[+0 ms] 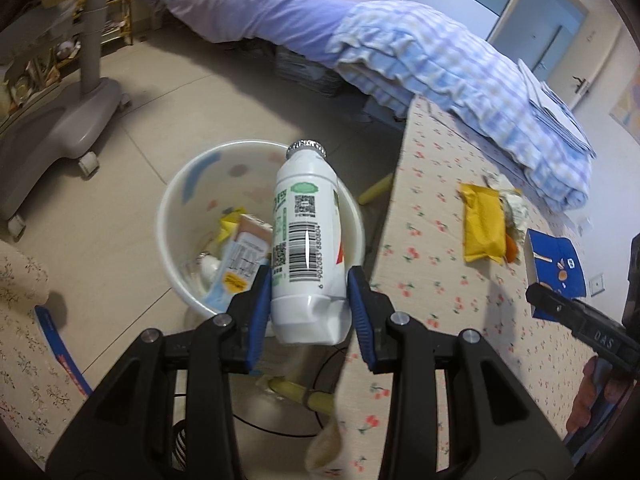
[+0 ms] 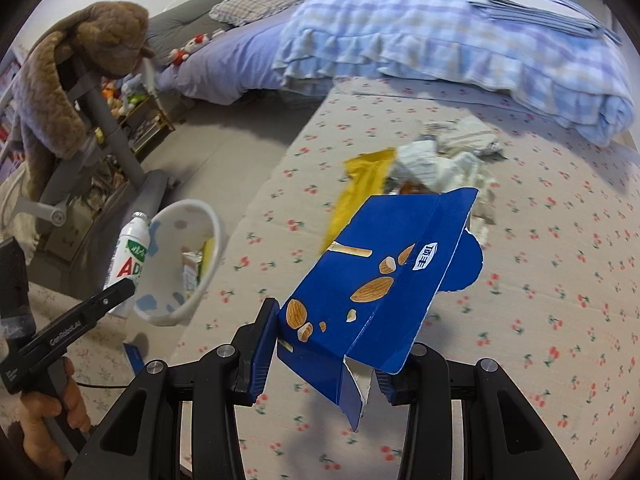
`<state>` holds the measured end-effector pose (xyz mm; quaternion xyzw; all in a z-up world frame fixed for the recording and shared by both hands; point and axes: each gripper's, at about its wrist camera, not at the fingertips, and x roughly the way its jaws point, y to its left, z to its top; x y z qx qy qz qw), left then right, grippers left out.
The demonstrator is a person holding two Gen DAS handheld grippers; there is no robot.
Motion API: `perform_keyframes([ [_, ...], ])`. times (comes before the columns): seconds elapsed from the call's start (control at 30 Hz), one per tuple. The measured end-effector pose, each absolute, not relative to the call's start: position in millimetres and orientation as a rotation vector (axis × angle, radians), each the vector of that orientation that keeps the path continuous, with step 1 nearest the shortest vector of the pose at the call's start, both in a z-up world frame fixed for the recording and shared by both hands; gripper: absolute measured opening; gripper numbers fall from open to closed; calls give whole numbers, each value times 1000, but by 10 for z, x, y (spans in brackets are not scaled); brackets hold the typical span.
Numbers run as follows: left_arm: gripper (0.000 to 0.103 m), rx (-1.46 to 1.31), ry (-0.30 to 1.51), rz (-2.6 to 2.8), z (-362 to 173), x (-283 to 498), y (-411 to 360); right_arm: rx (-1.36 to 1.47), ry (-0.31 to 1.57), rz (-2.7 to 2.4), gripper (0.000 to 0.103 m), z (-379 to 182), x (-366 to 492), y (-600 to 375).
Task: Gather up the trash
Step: 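Carry the blue box and bottle over the wastebasket and open both tools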
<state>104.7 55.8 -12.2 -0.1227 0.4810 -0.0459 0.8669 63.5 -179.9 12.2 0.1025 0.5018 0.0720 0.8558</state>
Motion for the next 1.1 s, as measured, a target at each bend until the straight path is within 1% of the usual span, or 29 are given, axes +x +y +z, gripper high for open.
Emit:
perform_keyframes([
  [0.17, 41, -219, 1030, -29, -178, 1113, 673, 201, 1070, 214, 44, 59, 754, -1482],
  [0.2, 49, -208, 1036, 2, -184, 1120, 709, 200, 1071, 222, 44, 48, 773, -1434],
  [0.23, 67, -206, 1037, 25, -180, 1121, 748, 199, 1072, 233, 44, 39, 793, -1381],
  [0.27, 75, -209, 1034, 58, -165, 1114, 809, 197, 1071, 250, 44, 34, 823, -1308],
  [0.3, 80, -216, 1028, 84, -143, 1102, 868, 195, 1068, 262, 44, 27, 845, -1258],
  [0.57, 85, -275, 1071, 197, -83, 1086, 1223, 145, 1086, 356, 44, -118, 1087, -761],
  [0.97, 85, -300, 1067, 254, -50, 1110, 1389, 112, 1098, 425, 46, -293, 1351, -308],
  [1.0, 85, -303, 1065, 260, -48, 1105, 1409, 111, 1094, 434, 50, -289, 1351, -305],
  [1.03, 85, -305, 1064, 263, -49, 1101, 1418, 118, 1089, 450, 56, -285, 1356, -302],
  [1.07, 85, -308, 1064, 265, -49, 1098, 1428, 126, 1088, 453, 76, -283, 1368, -286],
  [1.1, 85, -309, 1064, 267, -50, 1094, 1438, 135, 1080, 444, 84, -271, 1367, -294],
])
